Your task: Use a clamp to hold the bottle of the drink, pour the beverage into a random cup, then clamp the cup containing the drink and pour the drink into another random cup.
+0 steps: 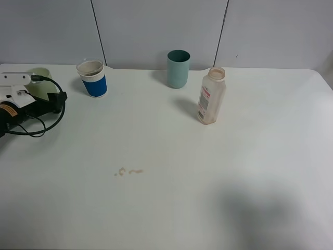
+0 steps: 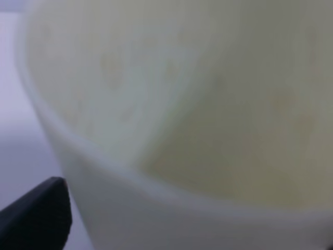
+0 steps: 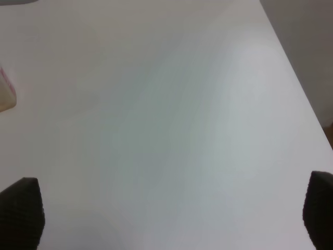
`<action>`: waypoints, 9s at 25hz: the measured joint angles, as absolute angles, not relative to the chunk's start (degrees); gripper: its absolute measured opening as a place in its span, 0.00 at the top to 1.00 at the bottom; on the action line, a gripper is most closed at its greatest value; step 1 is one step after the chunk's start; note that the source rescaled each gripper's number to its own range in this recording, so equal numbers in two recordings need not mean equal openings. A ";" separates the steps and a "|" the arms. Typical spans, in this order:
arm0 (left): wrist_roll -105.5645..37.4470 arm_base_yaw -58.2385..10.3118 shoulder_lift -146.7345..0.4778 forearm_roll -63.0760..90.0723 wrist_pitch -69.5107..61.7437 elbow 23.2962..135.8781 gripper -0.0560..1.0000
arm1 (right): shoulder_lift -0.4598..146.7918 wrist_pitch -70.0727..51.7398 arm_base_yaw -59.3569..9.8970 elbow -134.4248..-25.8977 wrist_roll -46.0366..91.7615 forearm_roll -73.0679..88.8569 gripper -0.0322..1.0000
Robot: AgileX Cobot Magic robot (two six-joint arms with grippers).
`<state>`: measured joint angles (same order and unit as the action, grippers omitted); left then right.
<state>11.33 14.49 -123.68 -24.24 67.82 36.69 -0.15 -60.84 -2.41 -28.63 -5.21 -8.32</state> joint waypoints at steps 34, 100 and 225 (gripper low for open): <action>17.29 14.49 -100.66 -31.47 55.88 34.91 0.13 | -0.15 -60.84 -2.41 -28.63 -5.21 -8.32 0.00; -0.67 9.28 -23.34 -1.43 -27.98 32.13 0.00 | -0.15 -60.84 -2.41 -28.63 -5.21 -8.32 0.00; 1.71 1.47 0.27 -0.74 -60.55 29.34 0.00 | -0.15 -60.84 -2.41 -28.63 -5.21 -8.32 0.00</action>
<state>1.71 1.47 0.27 -0.74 -60.55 29.34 -0.15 -60.84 -2.41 -28.63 -5.21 -8.32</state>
